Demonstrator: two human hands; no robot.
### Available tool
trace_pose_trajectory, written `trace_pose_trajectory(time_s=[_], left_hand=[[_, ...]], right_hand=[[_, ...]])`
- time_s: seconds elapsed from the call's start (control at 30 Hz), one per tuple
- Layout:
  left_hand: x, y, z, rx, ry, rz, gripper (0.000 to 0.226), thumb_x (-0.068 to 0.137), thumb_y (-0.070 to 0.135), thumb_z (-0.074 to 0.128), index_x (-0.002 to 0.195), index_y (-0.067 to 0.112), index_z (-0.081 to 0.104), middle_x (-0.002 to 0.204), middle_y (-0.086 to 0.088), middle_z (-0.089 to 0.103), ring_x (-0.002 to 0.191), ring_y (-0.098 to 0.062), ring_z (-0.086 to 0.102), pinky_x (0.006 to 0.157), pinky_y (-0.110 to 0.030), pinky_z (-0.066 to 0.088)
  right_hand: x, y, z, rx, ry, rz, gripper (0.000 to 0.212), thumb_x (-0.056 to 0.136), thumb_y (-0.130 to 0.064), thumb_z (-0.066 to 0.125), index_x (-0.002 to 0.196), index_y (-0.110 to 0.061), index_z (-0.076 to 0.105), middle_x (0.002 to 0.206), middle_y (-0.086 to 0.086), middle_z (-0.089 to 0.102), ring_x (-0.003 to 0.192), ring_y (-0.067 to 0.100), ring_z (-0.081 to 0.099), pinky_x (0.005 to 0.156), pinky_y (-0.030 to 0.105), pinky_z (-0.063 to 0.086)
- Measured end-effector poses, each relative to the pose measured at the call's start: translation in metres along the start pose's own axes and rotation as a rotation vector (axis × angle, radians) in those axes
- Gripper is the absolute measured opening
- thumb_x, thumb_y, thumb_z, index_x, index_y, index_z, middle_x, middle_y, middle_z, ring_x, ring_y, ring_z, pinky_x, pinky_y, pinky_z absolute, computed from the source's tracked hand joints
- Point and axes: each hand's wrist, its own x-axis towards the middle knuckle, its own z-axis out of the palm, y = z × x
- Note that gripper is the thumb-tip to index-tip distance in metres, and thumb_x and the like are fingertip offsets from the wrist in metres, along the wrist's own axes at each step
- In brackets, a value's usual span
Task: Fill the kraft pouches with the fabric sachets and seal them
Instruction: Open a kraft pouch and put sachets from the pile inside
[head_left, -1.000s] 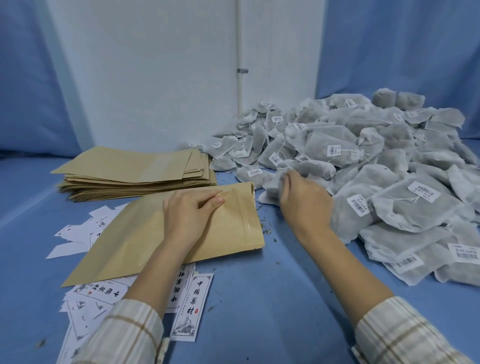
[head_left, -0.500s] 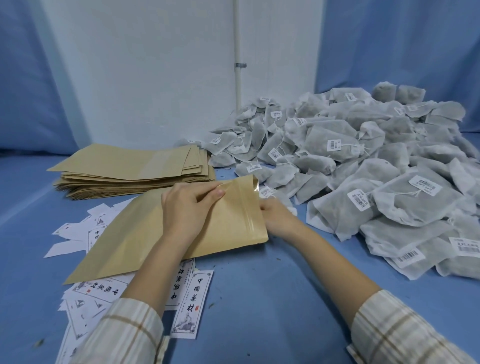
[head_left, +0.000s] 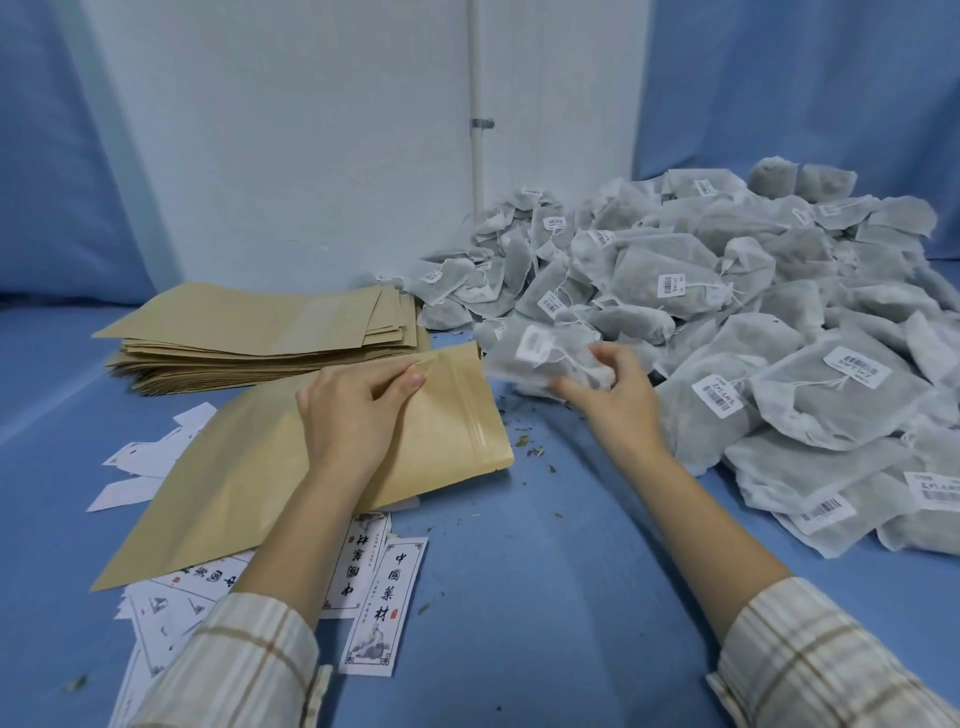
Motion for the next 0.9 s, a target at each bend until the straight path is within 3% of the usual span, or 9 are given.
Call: trace_pose_trajectory(time_s=[0.2,0.3,0.4,0.47,0.57,0.67,0.73,0.8,0.9], left_hand=[[0.001,0.005,0.0,-0.044,-0.04,-0.038,0.018,0.086,0.039,0.064,0.1,0.034,0.074,0.098,0.01,0.072,0.107,-0.018,0.059,0.099,-0.048,0.037],[-0.001,0.013,0.005,-0.061,-0.035,0.021,0.014,0.085,0.036,0.067,0.094,0.029,0.076,0.093,0.009,0.074,0.102,-0.018,0.062,0.096,-0.048,0.039],[-0.001,0.013,0.006,-0.059,0.02,0.037,0.013,0.084,0.034,0.068,0.09,0.027,0.077,0.088,0.005,0.074,0.096,-0.019,0.063,0.093,-0.05,0.04],[0.0,0.01,0.004,-0.083,0.031,0.015,0.015,0.084,0.035,0.068,0.094,0.028,0.076,0.092,0.007,0.074,0.098,-0.016,0.061,0.095,-0.049,0.039],[0.0,0.01,0.004,-0.073,0.047,0.049,0.013,0.083,0.034,0.068,0.092,0.028,0.077,0.09,0.008,0.074,0.093,-0.012,0.06,0.094,-0.05,0.039],[0.004,0.007,0.004,-0.041,0.038,0.033,0.014,0.084,0.035,0.067,0.092,0.028,0.077,0.089,0.008,0.074,0.095,-0.017,0.063,0.093,-0.05,0.04],[0.004,0.002,0.004,-0.027,0.041,0.017,0.015,0.085,0.034,0.067,0.094,0.028,0.077,0.09,0.007,0.074,0.097,-0.02,0.063,0.093,-0.051,0.04],[0.004,-0.001,0.005,-0.01,0.047,0.008,0.015,0.084,0.033,0.068,0.095,0.026,0.076,0.091,0.006,0.074,0.098,-0.022,0.063,0.094,-0.051,0.039],[0.004,-0.001,0.006,0.001,0.045,0.003,0.015,0.085,0.033,0.068,0.096,0.027,0.076,0.093,0.007,0.074,0.1,-0.022,0.062,0.096,-0.05,0.038]], right_hand=[[-0.01,-0.012,0.017,0.141,-0.438,0.023,0.045,0.068,-0.007,0.079,0.106,-0.025,0.063,0.093,-0.004,0.066,0.073,0.001,0.063,0.062,0.01,0.047],[-0.009,-0.023,0.044,-0.004,-0.434,0.118,0.01,0.085,-0.009,0.057,0.094,-0.014,0.054,0.078,-0.003,0.06,0.066,0.008,0.053,0.06,0.019,0.041],[0.0,-0.033,0.062,0.021,-0.45,0.268,0.026,0.095,-0.008,0.037,0.072,-0.008,0.051,0.067,0.0,0.046,0.062,0.011,0.039,0.056,0.022,0.032],[0.005,-0.038,0.069,-0.054,-0.531,0.291,0.028,0.099,-0.006,0.033,0.09,-0.004,0.059,0.084,0.005,0.054,0.076,0.017,0.048,0.056,0.016,0.034],[0.006,-0.042,0.073,-0.166,-0.697,0.371,0.038,0.102,-0.013,0.029,0.138,-0.001,0.033,0.135,0.016,0.043,0.125,0.025,0.041,0.059,0.001,0.039],[0.005,-0.038,0.064,-0.314,-0.848,0.316,0.018,0.101,-0.019,0.036,0.11,-0.019,0.051,0.1,-0.005,0.058,0.089,0.005,0.054,0.064,0.009,0.043],[0.011,-0.029,0.061,-0.17,-0.688,0.114,0.017,0.097,-0.015,0.043,0.095,-0.017,0.06,0.079,-0.008,0.066,0.067,-0.002,0.053,0.054,0.012,0.041],[0.024,-0.02,0.053,-0.107,-0.281,-0.002,0.022,0.093,-0.014,0.047,0.103,-0.014,0.066,0.091,0.005,0.069,0.078,0.01,0.058,0.068,0.023,0.047],[0.05,0.007,0.04,-0.655,0.077,-0.076,0.034,0.091,-0.021,0.046,0.123,-0.027,0.057,0.124,0.013,0.051,0.113,0.027,0.046,0.095,0.036,0.037]])
